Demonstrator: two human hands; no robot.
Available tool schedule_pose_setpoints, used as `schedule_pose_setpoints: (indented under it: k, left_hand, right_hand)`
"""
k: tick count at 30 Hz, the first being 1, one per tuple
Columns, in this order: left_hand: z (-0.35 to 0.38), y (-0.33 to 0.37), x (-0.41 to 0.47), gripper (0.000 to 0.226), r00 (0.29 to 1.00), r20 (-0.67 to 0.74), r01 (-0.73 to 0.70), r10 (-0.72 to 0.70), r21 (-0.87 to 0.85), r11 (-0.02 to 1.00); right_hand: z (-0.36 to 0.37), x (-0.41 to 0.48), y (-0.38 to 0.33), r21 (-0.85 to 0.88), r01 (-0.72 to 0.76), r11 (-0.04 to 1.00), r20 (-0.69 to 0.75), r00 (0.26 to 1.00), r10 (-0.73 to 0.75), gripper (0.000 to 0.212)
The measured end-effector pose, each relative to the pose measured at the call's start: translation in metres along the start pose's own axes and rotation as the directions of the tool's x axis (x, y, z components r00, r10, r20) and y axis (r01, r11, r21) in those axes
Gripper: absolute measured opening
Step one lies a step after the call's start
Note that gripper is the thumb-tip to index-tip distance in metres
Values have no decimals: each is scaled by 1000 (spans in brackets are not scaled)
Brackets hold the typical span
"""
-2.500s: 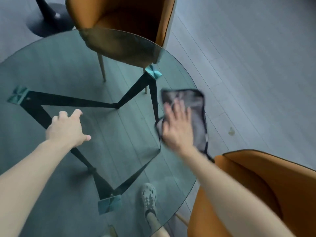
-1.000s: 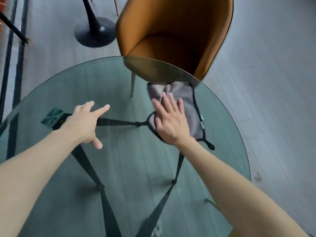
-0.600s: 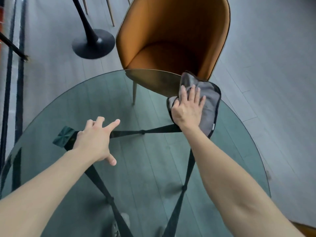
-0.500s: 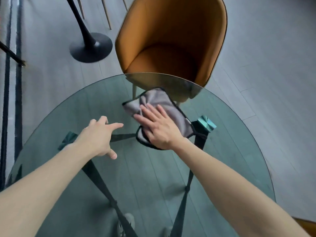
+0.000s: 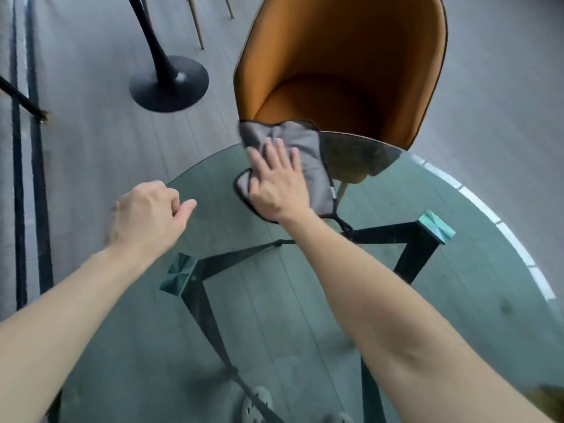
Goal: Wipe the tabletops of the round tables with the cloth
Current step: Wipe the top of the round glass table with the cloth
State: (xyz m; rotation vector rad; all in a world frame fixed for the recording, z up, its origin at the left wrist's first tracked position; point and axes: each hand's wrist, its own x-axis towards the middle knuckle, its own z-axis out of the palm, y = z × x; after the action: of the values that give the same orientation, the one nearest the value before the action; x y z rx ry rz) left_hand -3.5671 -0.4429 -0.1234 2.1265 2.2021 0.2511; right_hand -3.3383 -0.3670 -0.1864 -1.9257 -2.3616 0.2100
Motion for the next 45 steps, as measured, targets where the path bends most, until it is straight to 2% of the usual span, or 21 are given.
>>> schedule_pose_setpoints:
  k: [3, 5, 6, 8, 9, 11, 14, 15, 16, 17, 19, 20, 22, 24, 27, 30, 33, 36, 40, 42, 45]
  left_hand:
    - [-4, 1, -8, 49, 995, -96, 33, -37, -40, 999]
    - [1, 3, -9, 43, 995, -83, 44, -49, -62, 997]
    - [6, 5, -10, 39, 997, -55, 42, -45, -58, 997]
    - [15, 13, -18, 27, 1000, -11, 22, -23, -62, 998]
    - [19, 14, -24, 21, 1000, 5, 21, -21, -60, 998]
    - [26, 13, -40, 17, 999, 32, 2, 0, -49, 999]
    - [33, 1, -67, 21, 998, 39, -40, 41, -39, 998]
    - [34, -4, -77, 21, 999, 26, -37, 39, -44, 998]
    - [34, -10, -86, 22, 1000, 11, -24, 25, -49, 999]
    - [33, -16, -94, 22, 1000, -3, -3, 3, -55, 998]
    - [30, -27, -113, 20, 998, -20, 57, -58, -67, 996]
    - [29, -32, -124, 19, 995, -23, 90, -92, -71, 993]
    - [27, -40, -148, 18, 989, -33, 138, -141, -74, 988]
    - [24, -44, -171, 19, 984, -41, 170, -173, -67, 983]
    - [27, -38, -193, 20, 983, -41, 175, -176, -38, 984]
    - [32, -11, -198, 22, 986, -44, 161, -162, -19, 987]
    - [39, 29, -201, 24, 991, -48, 120, -121, -21, 993]
    - [44, 65, -203, 30, 998, -26, 64, -65, -37, 997]
    - [40, 87, -216, 40, 999, 28, 26, -25, -34, 999]
    - [37, 84, -232, 47, 998, 54, 48, -46, -43, 998]
    - [30, 68, -265, 58, 994, 71, 82, -78, -53, 995]
  right_hand:
    - [13, -14, -51, -14, 392, 920, 90, 916, -390, 64]
    - [14, -8, -21, 0, 453, 892, 89, 888, -451, 62]
    - [10, -4, 5, -8, 370, 929, 42, 928, -370, 62]
    - [-4, -5, 79, -9, -23, 1000, -82, 996, 22, 61]
    - [-12, -15, 120, 13, -240, 971, -107, 965, 240, 61]
    - [-27, -50, 190, 64, -532, 845, -72, 842, 535, 65]
    - [-35, -75, 217, 51, -727, 684, -32, 684, 729, 71]
    - [-32, -65, 199, 48, -727, 685, -36, 684, 728, 71]
    - [-28, -50, 168, 45, -675, 737, -31, 736, 676, 71]
    - [-23, -33, 127, 37, -556, 830, -24, 830, 557, 70]
    - [-6, -7, 20, 10, -158, 987, 5, 987, 158, 69]
    - [6, -4, -38, -4, 57, 998, 44, 997, -57, 68]
    - [22, -15, -131, 4, 369, 929, 128, 922, -367, 65]
    - [27, -27, -164, 16, 485, 874, 147, 864, -482, 61]
    - [25, -24, -120, 48, 408, 912, 63, 910, -410, 60]
    - [8, -29, -7, 67, -41, 997, -10, 999, 42, 65]
    - [-14, -81, 133, 78, -489, 869, -26, 870, 492, 69]
    - [-25, -151, 221, 69, -722, 688, -29, 688, 725, 73]
    - [-29, -178, 232, 86, -720, 689, -17, 690, 724, 73]
    - [-26, -165, 188, 79, -600, 796, -11, 798, 602, 72]
    - [-4, -136, 57, 45, -185, 982, 3, 983, 185, 70]
